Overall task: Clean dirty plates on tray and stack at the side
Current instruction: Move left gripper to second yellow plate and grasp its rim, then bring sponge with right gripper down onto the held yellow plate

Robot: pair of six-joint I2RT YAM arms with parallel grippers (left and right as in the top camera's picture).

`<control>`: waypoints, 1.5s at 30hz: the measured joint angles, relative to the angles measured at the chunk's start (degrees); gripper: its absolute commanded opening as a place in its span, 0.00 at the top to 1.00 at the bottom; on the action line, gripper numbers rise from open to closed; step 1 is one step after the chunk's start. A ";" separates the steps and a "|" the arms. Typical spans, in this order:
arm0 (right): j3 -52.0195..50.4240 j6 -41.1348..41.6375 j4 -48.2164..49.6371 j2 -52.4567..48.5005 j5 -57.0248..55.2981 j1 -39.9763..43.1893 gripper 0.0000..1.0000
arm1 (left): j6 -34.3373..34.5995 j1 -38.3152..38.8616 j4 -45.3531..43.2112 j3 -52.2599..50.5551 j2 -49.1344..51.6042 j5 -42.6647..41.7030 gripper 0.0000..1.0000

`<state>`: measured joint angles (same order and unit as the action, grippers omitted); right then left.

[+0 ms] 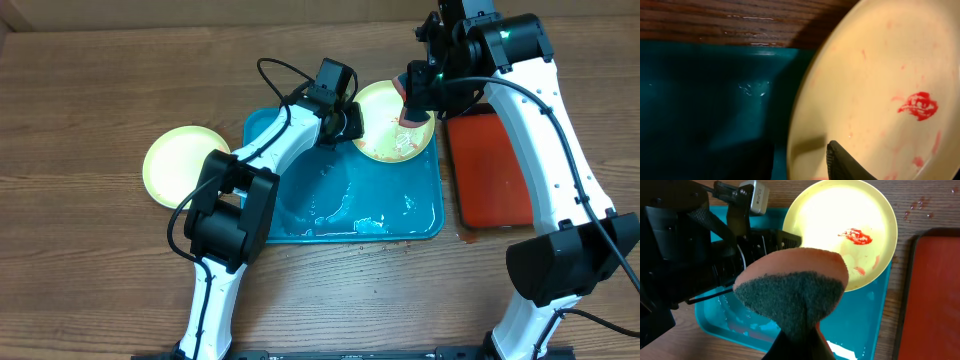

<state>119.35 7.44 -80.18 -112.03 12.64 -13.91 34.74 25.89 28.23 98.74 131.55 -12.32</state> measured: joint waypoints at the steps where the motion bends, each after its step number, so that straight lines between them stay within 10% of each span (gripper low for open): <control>1: 0.00 0.02 -0.02 0.00 -0.02 0.00 0.96 | 0.39 0.00 0.00 0.00 0.00 0.15 0.77; 3: 0.00 0.02 0.00 0.00 0.00 0.00 0.96 | 0.81 0.02 -0.02 0.00 0.07 0.22 0.96; 28: -3.72 2.64 4.92 -2.60 1.57 -4.74 0.96 | -13.22 -10.01 32.26 1.01 -6.97 4.48 0.96; 45: -4.85 7.56 5.90 -13.07 1.44 -10.08 0.96 | -15.26 -9.16 25.33 -9.51 -8.90 3.15 0.96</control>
<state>114.50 15.00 -74.28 -125.10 14.09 -23.99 19.49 16.73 53.56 89.23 122.65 -9.17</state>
